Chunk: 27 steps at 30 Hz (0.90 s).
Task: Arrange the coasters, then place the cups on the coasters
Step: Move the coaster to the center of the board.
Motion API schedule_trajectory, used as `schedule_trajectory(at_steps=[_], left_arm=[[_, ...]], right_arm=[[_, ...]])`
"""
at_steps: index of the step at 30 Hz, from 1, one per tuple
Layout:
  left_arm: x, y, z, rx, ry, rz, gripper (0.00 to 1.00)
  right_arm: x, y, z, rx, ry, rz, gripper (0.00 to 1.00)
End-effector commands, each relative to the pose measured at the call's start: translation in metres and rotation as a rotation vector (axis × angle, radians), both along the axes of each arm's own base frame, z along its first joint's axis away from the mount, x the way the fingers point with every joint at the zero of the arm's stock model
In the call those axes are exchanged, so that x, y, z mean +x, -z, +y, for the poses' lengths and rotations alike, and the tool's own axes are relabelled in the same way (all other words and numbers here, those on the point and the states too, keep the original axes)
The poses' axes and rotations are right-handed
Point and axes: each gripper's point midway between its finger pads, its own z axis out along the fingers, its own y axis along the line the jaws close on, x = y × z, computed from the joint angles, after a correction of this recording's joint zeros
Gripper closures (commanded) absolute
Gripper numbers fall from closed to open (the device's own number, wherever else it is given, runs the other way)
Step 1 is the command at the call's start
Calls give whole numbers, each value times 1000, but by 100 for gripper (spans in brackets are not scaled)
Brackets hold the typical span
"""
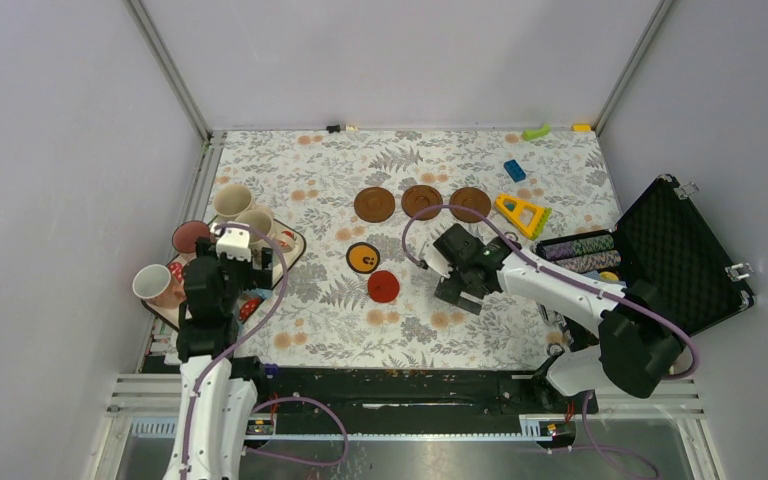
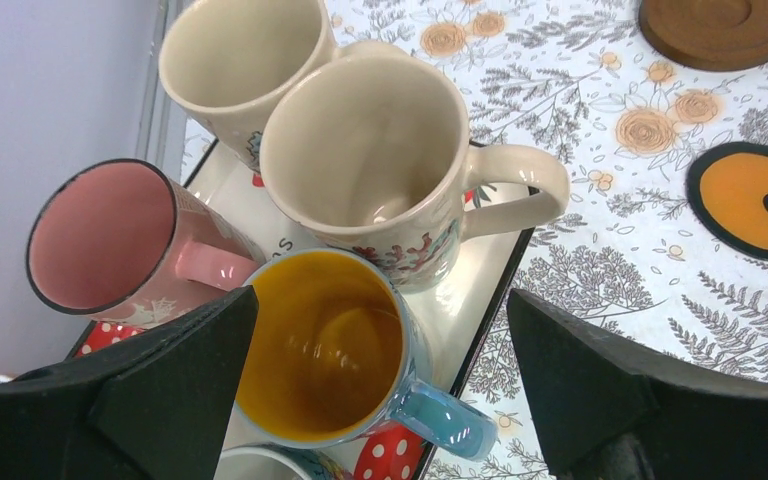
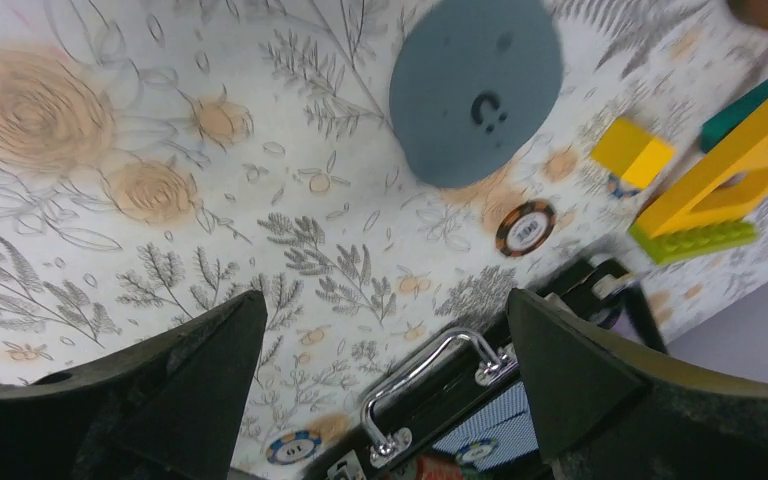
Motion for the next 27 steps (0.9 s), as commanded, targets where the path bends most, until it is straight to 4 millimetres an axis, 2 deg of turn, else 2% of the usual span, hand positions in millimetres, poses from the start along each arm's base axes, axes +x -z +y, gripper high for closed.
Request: schedule_trajectory(at_steps=[1, 4, 7, 10, 13, 20, 27], left_arm=[[-2, -10, -5, 17, 39, -72, 1], [-4, -8, -11, 19, 76, -72, 1], [-4, -7, -11, 20, 79, -50, 1], [-1, -5, -6, 23, 56, -30, 1], [-1, -4, -6, 23, 52, -24, 1], [0, -4, -5, 21, 48, -30, 1], [-1, -6, -5, 20, 42, -38, 1]], right_arm=[[15, -14, -5, 63, 54, -77, 2], [27, -12, -14, 54, 116, -96, 2], [33, 1, -29, 21, 180, -86, 2], [36, 13, -34, -2, 204, -59, 2], [36, 21, -29, 8, 206, -29, 2], [47, 19, -10, 54, 205, -4, 2], [79, 31, 2, -4, 232, -9, 2]])
